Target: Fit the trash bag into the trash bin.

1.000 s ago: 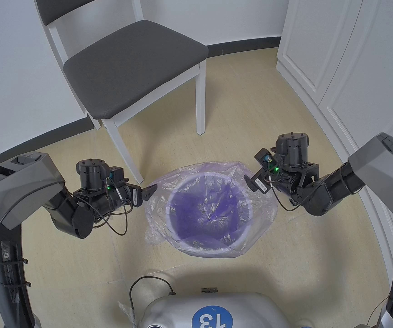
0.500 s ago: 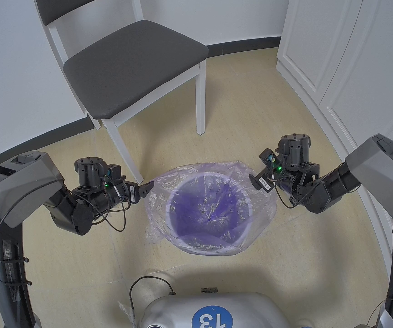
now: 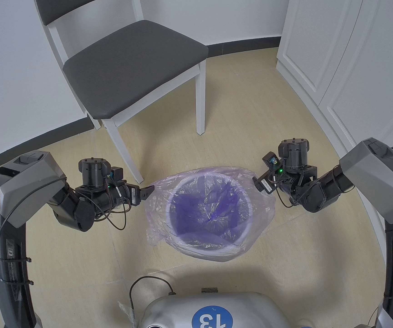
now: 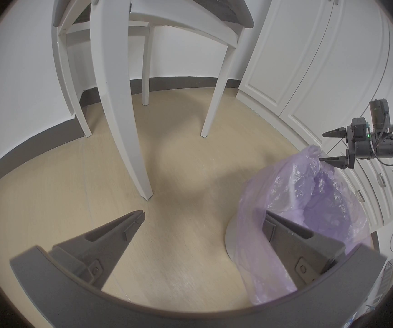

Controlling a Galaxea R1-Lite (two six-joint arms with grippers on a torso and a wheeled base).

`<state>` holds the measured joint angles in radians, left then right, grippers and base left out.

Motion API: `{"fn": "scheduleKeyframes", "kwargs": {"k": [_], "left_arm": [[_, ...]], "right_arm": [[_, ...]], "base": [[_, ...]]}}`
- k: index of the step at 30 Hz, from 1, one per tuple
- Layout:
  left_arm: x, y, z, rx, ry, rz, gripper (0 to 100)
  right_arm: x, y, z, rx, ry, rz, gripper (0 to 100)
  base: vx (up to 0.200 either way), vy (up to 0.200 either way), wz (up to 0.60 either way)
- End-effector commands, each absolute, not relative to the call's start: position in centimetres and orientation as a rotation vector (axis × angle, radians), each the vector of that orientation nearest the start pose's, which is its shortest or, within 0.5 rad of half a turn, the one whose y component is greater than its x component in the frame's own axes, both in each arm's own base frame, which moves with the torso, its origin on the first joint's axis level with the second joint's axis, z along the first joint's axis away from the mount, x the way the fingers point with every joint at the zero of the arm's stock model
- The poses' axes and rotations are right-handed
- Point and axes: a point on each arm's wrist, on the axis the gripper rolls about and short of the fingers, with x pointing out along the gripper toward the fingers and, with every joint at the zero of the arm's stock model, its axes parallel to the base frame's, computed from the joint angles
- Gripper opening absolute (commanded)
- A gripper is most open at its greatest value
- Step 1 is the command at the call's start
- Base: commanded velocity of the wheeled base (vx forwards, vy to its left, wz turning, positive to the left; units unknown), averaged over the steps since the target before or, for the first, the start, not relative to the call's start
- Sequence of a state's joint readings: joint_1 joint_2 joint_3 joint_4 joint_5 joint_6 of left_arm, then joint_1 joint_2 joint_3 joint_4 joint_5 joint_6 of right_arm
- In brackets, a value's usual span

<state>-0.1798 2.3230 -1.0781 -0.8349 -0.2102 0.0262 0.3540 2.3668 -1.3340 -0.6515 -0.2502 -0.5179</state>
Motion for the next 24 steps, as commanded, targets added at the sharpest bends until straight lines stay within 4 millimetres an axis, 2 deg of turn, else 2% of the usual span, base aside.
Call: {"fn": "scheduleKeyframes", "kwargs": {"k": [1, 8, 15, 18, 24], "left_arm": [[41.7, -7.9, 3.7, 0.018, 0.410, -0.386, 100], [41.1, -7.8, 4.9, 0.017, 0.390, -0.386, 100], [39.0, -7.9, 7.0, 0.015, 0.376, -0.399, 100], [38.2, -7.9, 7.8, 0.010, 0.369, -0.401, 100], [37.7, -8.0, 7.4, 0.027, 0.396, -0.390, 100]], "right_arm": [[43.7, 15.5, 4.9, -0.630, 0.354, 0.200, 100], [43.0, 15.8, 6.1, -0.609, 0.345, 0.206, 100], [40.6, 16.1, 7.4, -0.572, 0.353, 0.235, 100], [40.1, 16.3, 8.1, -0.534, 0.347, 0.236, 100], [39.1, 15.8, 8.8, -0.543, 0.374, 0.235, 100]], "base": [[0.000, 0.000, 0.00], [0.000, 0.000, 0.00], [0.000, 0.000, 0.00], [0.000, 0.000, 0.00], [0.000, 0.000, 0.00]]}}
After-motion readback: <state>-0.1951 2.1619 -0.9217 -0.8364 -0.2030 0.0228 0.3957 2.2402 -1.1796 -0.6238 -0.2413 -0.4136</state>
